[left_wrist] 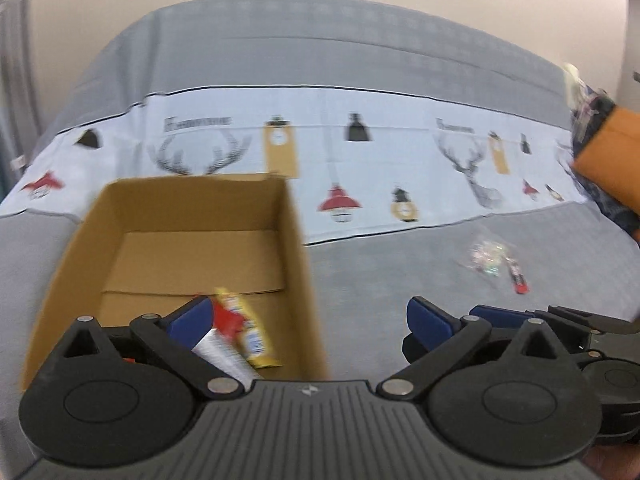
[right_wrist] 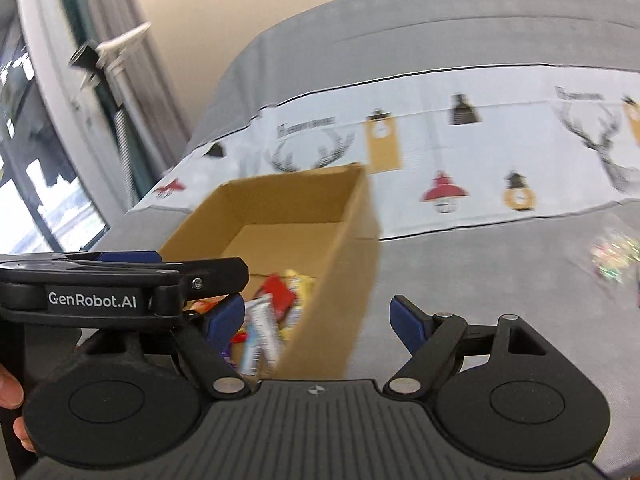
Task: Organize snacks
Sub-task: 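Grasp the clear candy bag with the left tool while the right tool grasps the red-white stick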
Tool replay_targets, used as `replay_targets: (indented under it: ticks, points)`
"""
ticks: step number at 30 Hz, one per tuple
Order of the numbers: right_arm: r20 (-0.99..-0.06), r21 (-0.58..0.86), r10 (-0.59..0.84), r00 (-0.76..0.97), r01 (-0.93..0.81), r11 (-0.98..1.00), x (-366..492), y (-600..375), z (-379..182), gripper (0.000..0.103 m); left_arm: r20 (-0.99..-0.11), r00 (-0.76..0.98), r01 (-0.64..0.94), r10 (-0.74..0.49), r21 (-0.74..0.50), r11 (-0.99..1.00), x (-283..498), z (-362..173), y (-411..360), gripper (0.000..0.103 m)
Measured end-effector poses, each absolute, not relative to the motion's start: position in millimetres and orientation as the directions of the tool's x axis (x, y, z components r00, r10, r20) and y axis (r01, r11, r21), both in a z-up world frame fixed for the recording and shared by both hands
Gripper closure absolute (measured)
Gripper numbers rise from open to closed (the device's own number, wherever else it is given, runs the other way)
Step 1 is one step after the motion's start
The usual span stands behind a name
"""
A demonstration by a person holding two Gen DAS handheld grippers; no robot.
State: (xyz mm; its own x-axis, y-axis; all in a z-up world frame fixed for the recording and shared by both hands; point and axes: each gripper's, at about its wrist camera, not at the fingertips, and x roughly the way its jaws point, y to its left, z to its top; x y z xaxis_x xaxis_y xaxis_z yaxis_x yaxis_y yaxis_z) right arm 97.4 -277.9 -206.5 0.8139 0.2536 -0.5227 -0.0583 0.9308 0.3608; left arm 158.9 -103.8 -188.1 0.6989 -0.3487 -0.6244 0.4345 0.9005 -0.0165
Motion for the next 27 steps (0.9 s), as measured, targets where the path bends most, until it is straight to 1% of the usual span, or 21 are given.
replay_targets:
  ticks: [7,12,16,19,23,27]
  points:
    - [-0.511,0.418,0.187,0.839,0.053,0.907,75,-353,-230,0.022,-0.644,0.661,0.515,-0.385,0.016,0.857,155,-205,-185,0.000]
    - [-0.530,0.433,0.139,0.836,0.126,0.893,68,-402,-251,0.022,-0.667,0.623,0.554,-0.409,0.006,0.833,165,-227,-240,0.000]
    - [-0.541,0.397,0.082,0.837,0.169,0.902,68,-438,-264,0.022,-0.694,0.583,0.593,-0.423,0.007,0.805,181,-249,-285,0.000]
    - [-0.562,0.316,0.009,0.827,0.205,0.926,73,-461,-278,0.022,-0.716,0.543,0.618,-0.439,-0.014,0.786,195,-272,-316,0.000]
    - [-0.590,0.273,-0.037,0.807,0.242,0.931,82,-496,-293,0.022,-0.713,0.499,0.640,-0.492,-0.080,0.764,216,-299,-350,0.000]
    - [-0.604,0.198,-0.082,0.793,0.249,0.948,97,-530,-304,0.022,-0.703,0.485,0.683,-0.521,-0.068,0.727,239,-319,-389,0.000]
